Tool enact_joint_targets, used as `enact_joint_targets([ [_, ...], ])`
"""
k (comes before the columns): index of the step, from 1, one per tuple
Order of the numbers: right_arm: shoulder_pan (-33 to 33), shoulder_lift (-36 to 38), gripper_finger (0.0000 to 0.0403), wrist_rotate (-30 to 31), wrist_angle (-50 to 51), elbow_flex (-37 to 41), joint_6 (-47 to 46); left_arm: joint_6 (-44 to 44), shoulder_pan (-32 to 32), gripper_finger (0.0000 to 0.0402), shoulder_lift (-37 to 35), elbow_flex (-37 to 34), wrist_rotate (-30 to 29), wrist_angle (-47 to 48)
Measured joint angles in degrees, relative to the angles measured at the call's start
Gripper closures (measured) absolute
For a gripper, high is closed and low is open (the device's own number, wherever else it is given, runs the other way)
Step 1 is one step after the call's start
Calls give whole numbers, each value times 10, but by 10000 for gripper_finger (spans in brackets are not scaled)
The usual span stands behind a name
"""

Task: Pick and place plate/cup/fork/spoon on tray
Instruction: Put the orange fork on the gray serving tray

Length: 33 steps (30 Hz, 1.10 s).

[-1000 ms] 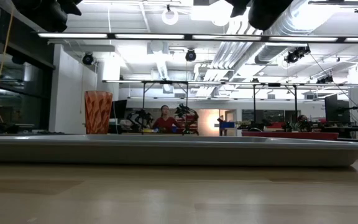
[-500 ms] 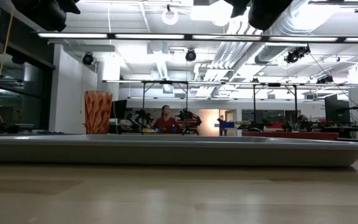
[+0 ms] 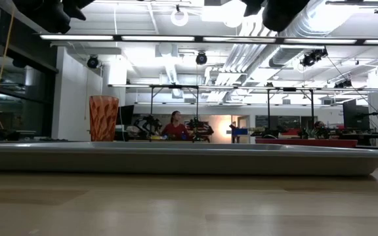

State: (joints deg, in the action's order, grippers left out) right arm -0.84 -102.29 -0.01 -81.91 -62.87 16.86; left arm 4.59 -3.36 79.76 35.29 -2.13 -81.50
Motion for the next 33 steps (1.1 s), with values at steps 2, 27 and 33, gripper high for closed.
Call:
enact_joint_targets([
  [2, 0, 4, 403, -2, -1, 0, -2, 0, 0, 190, 0, 0, -1, 0],
  [27, -15, 7, 403, -1, 46, 0, 2, 46, 0, 194, 1, 0, -31, -74],
  [33, -15, 7, 403, -1, 47, 0, 2, 41, 0, 257, 1, 0, -36, -74],
])
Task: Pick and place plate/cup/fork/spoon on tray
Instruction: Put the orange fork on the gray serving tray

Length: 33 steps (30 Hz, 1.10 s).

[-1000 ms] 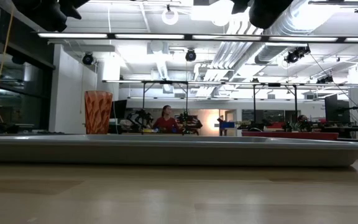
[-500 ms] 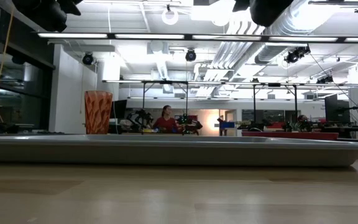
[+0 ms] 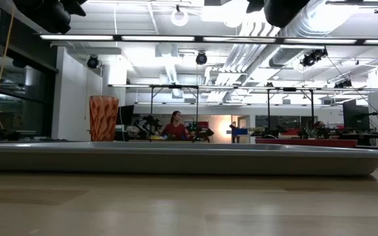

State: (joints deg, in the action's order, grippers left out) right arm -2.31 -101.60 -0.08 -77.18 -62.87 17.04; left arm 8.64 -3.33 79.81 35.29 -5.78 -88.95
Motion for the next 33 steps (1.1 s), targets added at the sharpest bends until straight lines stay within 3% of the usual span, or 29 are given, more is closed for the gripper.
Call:
enact_joint_targets([
  [5, -1, 0, 403, 33, 4, 0, 0, 4, 1, 367, 0, 0, -13, 0],
  [7, -1, 0, 402, 36, 3, 0, -3, 5, 3, 385, 0, 0, -12, 1],
  [14, 0, 2, 384, 64, 8, 0, -2, 5, 15, 391, -1, 0, -12, 6],
  [20, 0, 45, 288, 156, 120, 0, 8, 26, 16, 391, -20, 0, -35, 34],
  [26, 0, 107, 206, 175, 284, 0, 44, 54, 16, 391, -59, 0, -57, 94],
  [33, 0, 212, 191, 230, 555, 0, 32, 91, 16, 391, -135, 0, -86, 250],
])
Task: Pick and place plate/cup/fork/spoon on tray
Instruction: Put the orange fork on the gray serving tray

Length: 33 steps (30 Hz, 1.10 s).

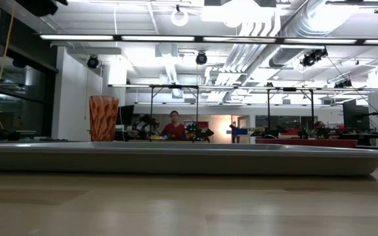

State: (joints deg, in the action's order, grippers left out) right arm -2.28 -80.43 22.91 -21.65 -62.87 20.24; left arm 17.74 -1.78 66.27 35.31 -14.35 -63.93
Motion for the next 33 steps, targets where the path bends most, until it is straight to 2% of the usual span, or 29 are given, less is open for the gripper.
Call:
enact_joint_targets([
  [6, 0, 76, 190, 13, 198, 0, -70, -34, 11, 391, -84, 16, -27, 290],
  [8, 0, 93, 190, 14, 253, 0, -97, -81, 15, 391, -104, 35, -24, 414],
  [13, 0, 108, 190, 15, 347, 0, -156, -240, 21, 391, -108, 112, 27, 777],
  [16, 0, 107, 190, 13, 376, 0, -178, -338, 21, 391, -93, 129, 51, 901],
  [19, 0, 99, 190, 11, 388, 0, -193, -397, 21, 391, -79, 120, 80, 962],
  [23, 0, 92, 190, 7, 395, 0, -203, -442, 23, 391, -41, 92, 168, 1023],
  [26, 0, 86, 190, 7, 393, 0, -203, -434, 23, 391, -2, 92, 214, 1035],
  [33, 0, 79, 190, 7, 390, 0, -203, -382, 49, 391, 98, 91, 265, 1011],
])
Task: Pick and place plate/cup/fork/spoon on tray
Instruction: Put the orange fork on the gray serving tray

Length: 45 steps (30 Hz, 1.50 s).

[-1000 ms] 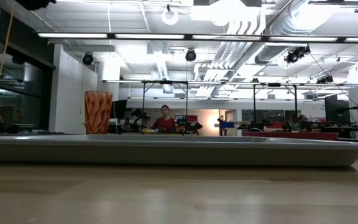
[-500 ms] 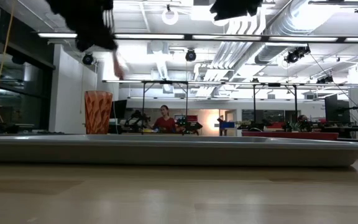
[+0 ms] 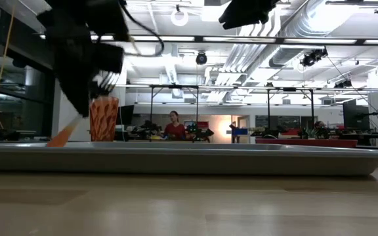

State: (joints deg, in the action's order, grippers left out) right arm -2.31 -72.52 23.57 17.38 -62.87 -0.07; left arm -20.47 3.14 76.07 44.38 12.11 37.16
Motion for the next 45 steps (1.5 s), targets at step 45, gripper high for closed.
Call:
enact_joint_targets([
  [45, 0, 0, 190, 0, 1, 0, -12, 258, 7, 395, 137, 18, -176, -205],
])
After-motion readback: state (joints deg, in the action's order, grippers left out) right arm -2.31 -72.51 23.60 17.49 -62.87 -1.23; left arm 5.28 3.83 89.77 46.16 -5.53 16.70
